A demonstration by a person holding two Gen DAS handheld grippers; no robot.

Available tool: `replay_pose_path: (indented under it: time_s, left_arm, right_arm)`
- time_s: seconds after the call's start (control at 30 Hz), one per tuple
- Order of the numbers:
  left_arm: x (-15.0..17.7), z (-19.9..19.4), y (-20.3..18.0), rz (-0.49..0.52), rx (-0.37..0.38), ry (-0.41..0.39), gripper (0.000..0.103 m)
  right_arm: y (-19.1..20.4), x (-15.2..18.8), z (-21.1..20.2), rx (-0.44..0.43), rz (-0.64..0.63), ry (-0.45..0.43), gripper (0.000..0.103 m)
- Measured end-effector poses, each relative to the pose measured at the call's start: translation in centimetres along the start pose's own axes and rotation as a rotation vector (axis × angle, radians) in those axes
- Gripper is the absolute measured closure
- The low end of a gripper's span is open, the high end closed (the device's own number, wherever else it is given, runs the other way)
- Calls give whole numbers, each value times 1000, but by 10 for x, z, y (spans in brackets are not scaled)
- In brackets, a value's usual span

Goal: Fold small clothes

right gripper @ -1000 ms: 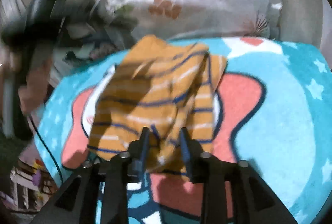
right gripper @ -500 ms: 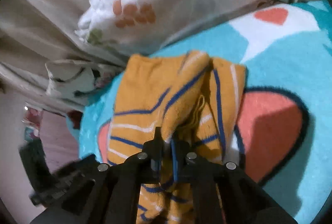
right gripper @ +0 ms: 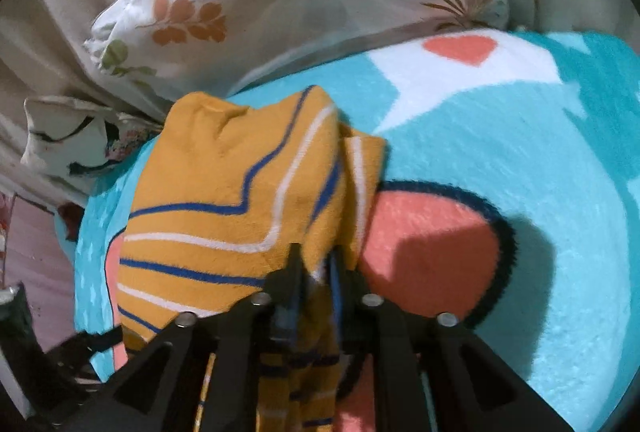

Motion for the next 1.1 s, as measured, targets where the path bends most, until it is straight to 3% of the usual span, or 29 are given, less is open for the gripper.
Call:
replay_pose_path:
  time_s: [0.1,0.23,0.4,0.47,0.6,0.73,0.87,0.93,1.0,1.1]
  left_arm:
    - [3,0,5,-31,4,13,28]
    - [8,-17,6,-36,12,8,28]
    - [15,-47,12,-77,-3,-59,28]
    - [18,-53,16,-102,-11,-74,28]
    - [27,-58,29,-154,-31,-85,28]
    - [40,-64,44,-199,-54,-90,28]
    - [51,-65,57,-228,-60,-79,28]
    - [51,-59,60,-234,-27,-59,27]
    - [45,-50,61,-239,41,-43,27]
    - [28,-37,63,-247,123,-43,27]
  right_arm:
    - [-13,1,3,-12,53,9,62]
    - [-19,0,-14,-36,96,0,61]
    - [6,-13,-69,-34,28,-163,58]
    - [24,-19,-76,-66,-13,-185,58]
    - [55,-24,-50,-119,-94,-113,58]
    - [48,-23,2,-54,-79,-9,59]
    - [38,-25,1,-75,-60,-14,59]
    - [35,-24,-14,-113,-51,-43,51]
    - [27,-21,-28,-139,-26,-74,34]
    - [11,-11,-40,-179,47,-89,27]
Point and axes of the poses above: each gripper's, at about its wrist camera, not at the fingertips, and z roughly the way its jaws point, y to its left, x to its underside, the point moved 2 cm from there along z, roughly the way its jaws point, and after that the axes turned 7 degrees about x, right-handed, at the moved point
